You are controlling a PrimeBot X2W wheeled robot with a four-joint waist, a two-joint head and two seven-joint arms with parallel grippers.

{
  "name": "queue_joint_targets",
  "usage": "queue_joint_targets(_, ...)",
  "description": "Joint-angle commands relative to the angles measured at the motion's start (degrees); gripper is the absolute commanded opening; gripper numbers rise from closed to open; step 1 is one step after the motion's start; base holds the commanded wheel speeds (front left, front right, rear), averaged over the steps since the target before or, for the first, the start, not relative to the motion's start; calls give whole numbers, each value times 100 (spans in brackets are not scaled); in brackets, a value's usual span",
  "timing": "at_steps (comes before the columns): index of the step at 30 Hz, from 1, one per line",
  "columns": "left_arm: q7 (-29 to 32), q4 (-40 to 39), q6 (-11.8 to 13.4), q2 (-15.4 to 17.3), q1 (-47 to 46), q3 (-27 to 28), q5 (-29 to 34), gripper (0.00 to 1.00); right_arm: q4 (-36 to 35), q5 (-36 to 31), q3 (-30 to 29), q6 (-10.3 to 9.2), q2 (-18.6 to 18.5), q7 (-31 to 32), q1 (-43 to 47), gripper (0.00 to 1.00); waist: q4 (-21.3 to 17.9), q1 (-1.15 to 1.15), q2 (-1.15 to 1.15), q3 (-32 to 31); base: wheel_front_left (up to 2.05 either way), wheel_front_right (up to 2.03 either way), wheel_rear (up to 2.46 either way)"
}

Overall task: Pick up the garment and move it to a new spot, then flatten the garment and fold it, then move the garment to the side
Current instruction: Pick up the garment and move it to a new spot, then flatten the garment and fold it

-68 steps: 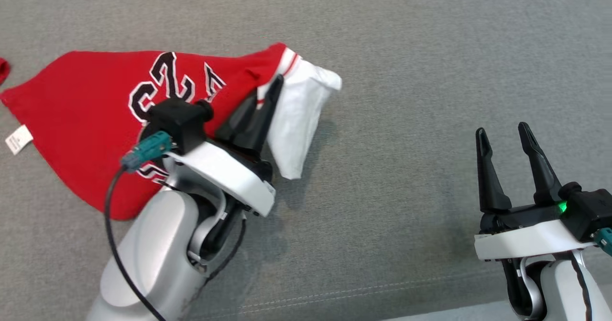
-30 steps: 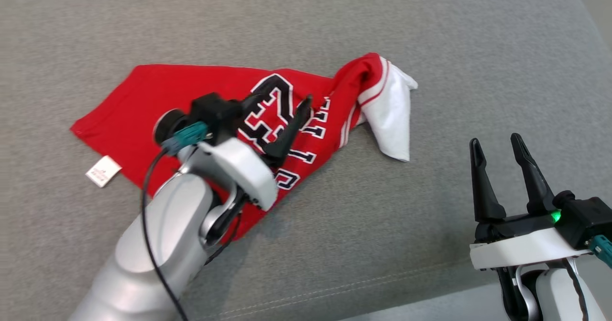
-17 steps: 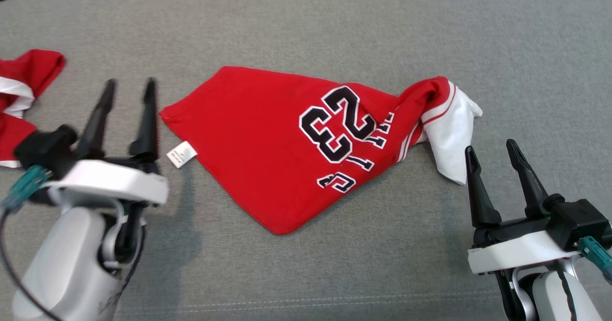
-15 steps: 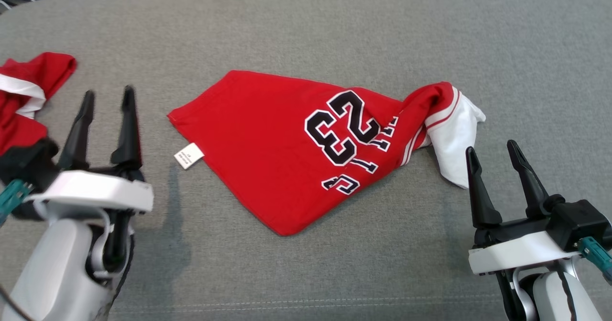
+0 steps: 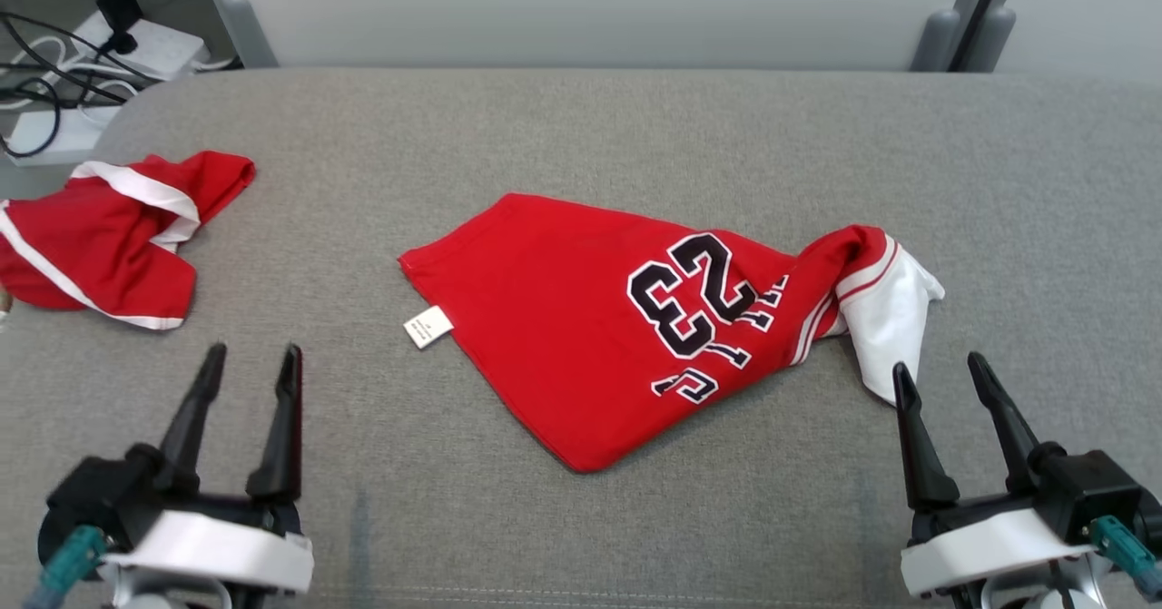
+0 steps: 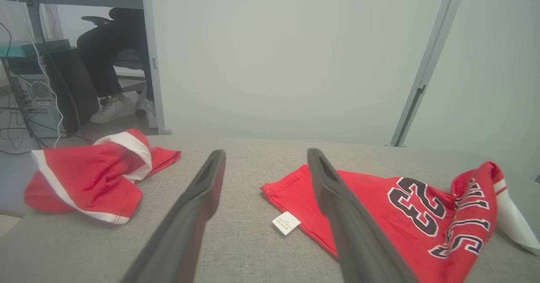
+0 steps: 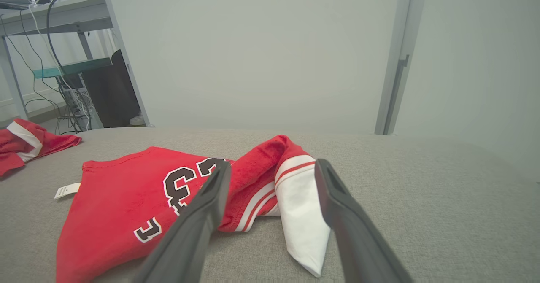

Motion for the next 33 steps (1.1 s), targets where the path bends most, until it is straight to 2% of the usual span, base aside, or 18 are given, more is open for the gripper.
queue_joint_targets(1,-49,-236,-25,116,13,185,109,100,-113,-38,105,25,-49,-43,23,100,74,0,0,-159,0,0,0)
queue_joint_targets(4,-49,-387,2,43,362,130,243,100,-133,-56,99,25,-49,-8,190,100,90,0,0,-330,0,0,0)
queue_joint_targets(13,-50,-456,339,-314,1128,234,305,100,-321,-30,-76,25,-49,108,712,100,128,0,0,-707,0,0,0)
queue_joint_targets(19,-36,-313,240,-300,1048,32,560,100,-484,-14,-208,25,-49,177,941,100,208,0,0,-812,0,0,0)
queue_joint_targets(26,130,71,73,-202,655,-45,512,100,-585,-16,-270,25,-49,242,1057,100,299,0,0,-896,0,0,0)
queue_joint_targets(33,127,236,94,-247,519,3,433,100,-607,-1,-229,25,-49,256,1060,100,304,0,0,-916,0,0,0)
